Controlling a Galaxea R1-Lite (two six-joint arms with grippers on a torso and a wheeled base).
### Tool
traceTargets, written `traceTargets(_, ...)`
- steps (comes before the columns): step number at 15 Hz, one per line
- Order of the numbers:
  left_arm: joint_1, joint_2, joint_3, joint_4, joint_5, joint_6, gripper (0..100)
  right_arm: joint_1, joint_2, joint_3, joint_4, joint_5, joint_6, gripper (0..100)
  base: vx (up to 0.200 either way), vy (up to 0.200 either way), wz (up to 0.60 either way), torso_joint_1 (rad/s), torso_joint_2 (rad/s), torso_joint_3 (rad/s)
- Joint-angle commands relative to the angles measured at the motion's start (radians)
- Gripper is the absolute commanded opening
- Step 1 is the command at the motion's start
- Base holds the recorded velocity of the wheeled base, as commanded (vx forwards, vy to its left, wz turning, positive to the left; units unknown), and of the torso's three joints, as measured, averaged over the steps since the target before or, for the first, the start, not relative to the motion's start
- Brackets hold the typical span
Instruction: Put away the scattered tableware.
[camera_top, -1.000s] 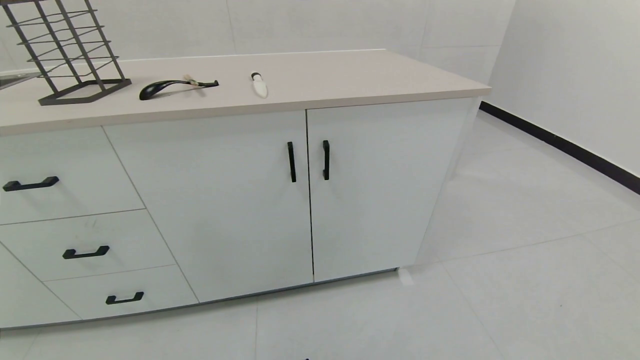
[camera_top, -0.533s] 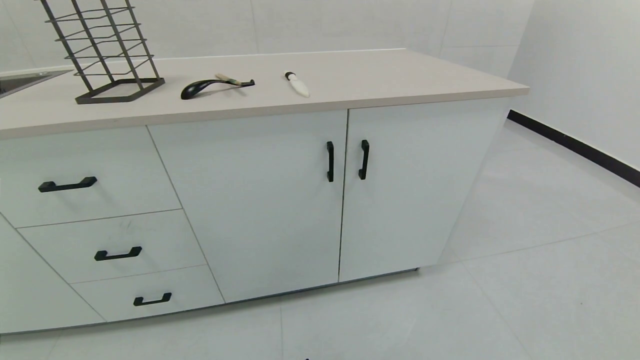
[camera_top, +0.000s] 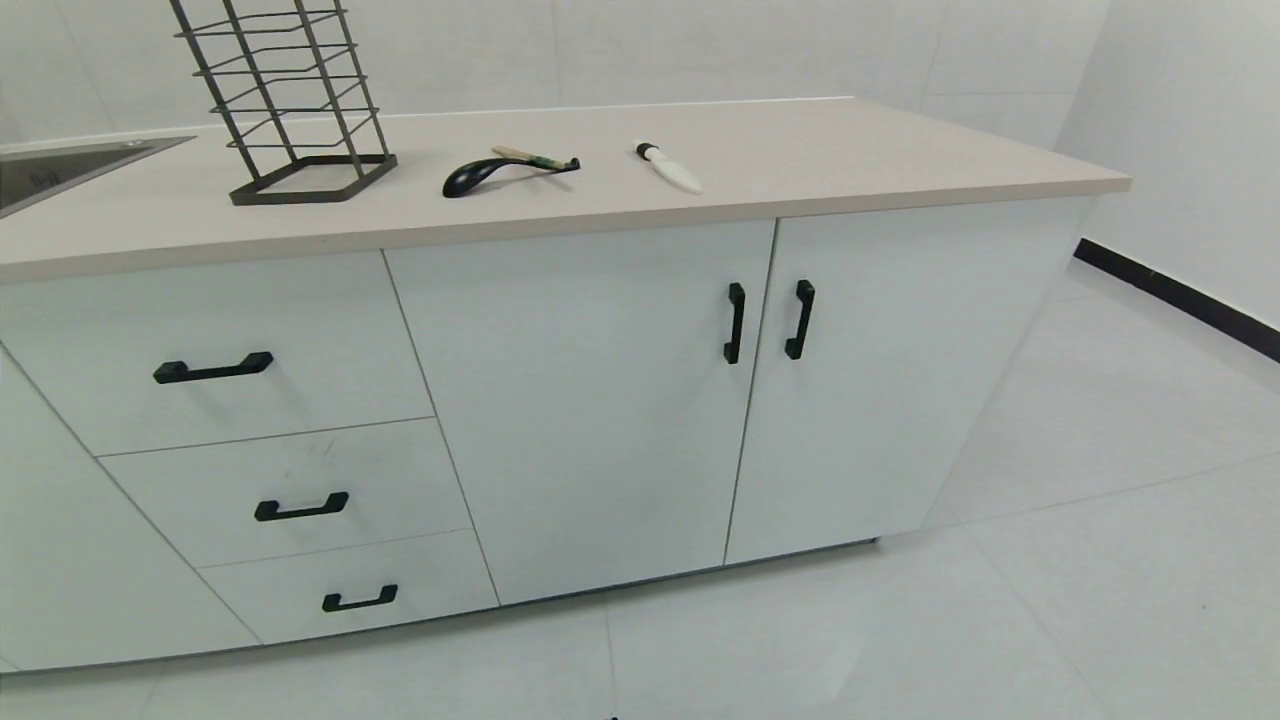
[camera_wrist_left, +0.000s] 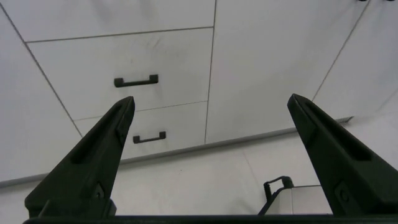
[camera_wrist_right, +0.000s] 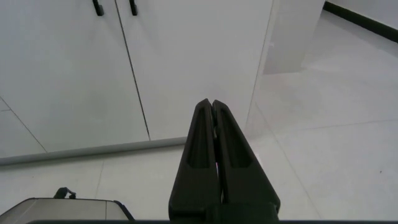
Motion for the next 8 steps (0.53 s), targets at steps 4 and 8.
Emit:
traceTargets(4,0.001,0.001,0.000,0.000,0.000,-0.001,100,0.000,0.002,0.000,0.000,0.001,0.000,0,0.000,0.000,0.60,0.000,0.00,0.004)
traceTargets(8,0.001,0.001,0.000,0.000,0.000,-0.001,100,0.000,0.002,0.000,0.000,0.001,0.000,0,0.000,0.000,0.60,0.002,0.00,0.002)
